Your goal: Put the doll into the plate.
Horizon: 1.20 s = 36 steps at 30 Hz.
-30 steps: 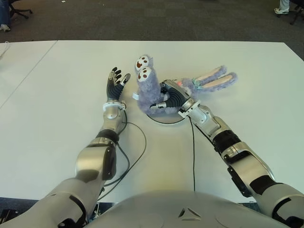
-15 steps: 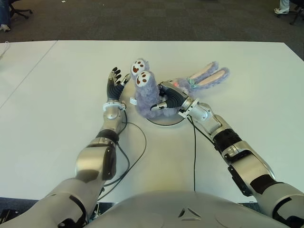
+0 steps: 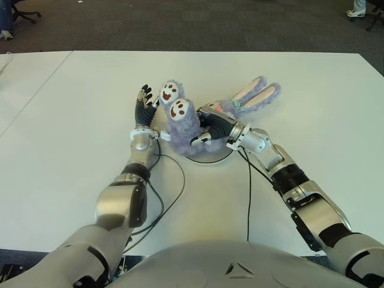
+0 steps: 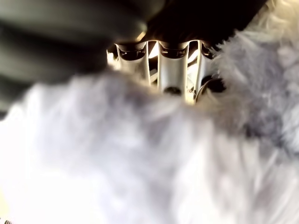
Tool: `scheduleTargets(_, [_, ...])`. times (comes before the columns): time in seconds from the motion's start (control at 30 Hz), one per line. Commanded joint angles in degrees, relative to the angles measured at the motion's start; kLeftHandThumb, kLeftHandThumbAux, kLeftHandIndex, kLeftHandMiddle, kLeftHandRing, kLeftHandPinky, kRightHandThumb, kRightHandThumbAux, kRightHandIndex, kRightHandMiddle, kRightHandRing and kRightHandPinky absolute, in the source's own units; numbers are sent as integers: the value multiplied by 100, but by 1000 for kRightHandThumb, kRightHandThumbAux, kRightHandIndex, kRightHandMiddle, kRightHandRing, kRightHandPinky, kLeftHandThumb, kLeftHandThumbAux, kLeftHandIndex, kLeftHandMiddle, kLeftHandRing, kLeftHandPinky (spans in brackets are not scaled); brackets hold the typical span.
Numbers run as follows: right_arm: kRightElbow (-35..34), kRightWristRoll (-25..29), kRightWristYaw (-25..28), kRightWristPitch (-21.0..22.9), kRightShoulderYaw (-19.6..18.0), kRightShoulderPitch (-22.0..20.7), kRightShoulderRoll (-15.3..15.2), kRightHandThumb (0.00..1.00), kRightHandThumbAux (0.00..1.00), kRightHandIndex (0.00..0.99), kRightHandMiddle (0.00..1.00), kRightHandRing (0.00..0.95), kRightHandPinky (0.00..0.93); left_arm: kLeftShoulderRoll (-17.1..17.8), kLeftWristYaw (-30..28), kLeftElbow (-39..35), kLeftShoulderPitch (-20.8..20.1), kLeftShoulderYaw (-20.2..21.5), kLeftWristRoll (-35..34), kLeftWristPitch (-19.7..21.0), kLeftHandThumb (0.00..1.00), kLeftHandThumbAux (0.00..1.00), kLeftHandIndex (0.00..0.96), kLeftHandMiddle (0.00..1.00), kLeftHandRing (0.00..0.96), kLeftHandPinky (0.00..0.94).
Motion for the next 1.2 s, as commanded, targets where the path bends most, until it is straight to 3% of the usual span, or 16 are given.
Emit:
scheduleTargets(0.03, [483, -430, 60, 286, 175, 373, -113, 0, 300, 0, 0, 0, 0, -354, 4, 812, 1281, -113, 136, 577, 0, 463, 87, 114, 103, 95])
scheduleTargets(0.7, [534, -288, -457, 278, -360, -593, -29, 53, 335, 0, 0, 0, 0, -418, 59, 793, 1283, -87, 91, 498, 0, 386, 73, 113, 104, 110])
scheduleTargets(0.97, [775, -247, -754, 122, -577, -946, 37, 48, 336, 0, 0, 0, 0, -382, -113, 818, 1228, 0, -26, 860, 0, 449, 99, 147, 128, 101])
scheduleTargets(1.2, [1289, -218, -1127, -52, -767, -1331, 112, 41, 334, 0, 0, 0, 0, -399, -184, 815, 1233, 80, -105, 818, 0, 456, 85, 126, 115, 101])
